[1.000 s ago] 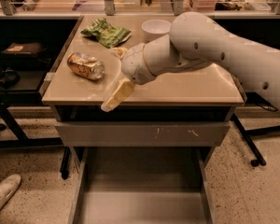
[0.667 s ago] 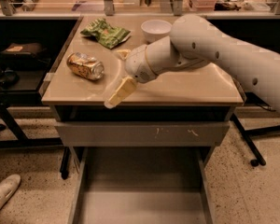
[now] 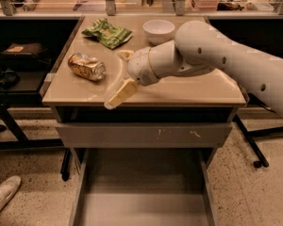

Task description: Place orange can into middle drawer

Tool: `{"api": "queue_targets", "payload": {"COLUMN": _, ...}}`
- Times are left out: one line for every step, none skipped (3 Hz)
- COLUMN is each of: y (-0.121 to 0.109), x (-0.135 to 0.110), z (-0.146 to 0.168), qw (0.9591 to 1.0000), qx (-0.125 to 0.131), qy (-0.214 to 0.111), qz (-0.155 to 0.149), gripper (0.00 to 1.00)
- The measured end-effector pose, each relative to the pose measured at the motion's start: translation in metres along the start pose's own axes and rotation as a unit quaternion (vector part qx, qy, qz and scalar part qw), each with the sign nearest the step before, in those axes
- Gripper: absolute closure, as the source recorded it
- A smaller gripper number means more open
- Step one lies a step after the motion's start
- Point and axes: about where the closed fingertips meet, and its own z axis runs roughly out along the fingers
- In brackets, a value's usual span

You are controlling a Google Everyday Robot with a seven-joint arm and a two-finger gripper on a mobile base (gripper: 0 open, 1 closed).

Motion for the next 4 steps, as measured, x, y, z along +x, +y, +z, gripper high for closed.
{"api": "queue_targets", "payload": {"y": -0.015, "x": -0.007, "z": 0.001, "qw": 0.9985, "qx": 0.028, "qy": -0.045, "qz": 0.015, "gripper": 0.00}}
{"api": "queue_targets", "payload": {"y": -0.031, "x": -0.011, "z": 0.005, "qw": 0.9933, "qx": 0.032, "qy": -0.090, "qz": 0.065, "gripper": 0.00}}
{"api": "queue_targets", "payload": {"y": -0.045, "x": -0.014, "z": 0.012, "qw": 0.9892, "qx": 0.034, "qy": -0.100, "qz": 0.101, "gripper": 0.00}}
{"api": "queue_targets", "payload": {"y": -0.056, "x": -0.016, "z": 0.028, "qw": 0.9891, "qx": 0.050, "qy": -0.070, "qz": 0.120, "gripper": 0.00}}
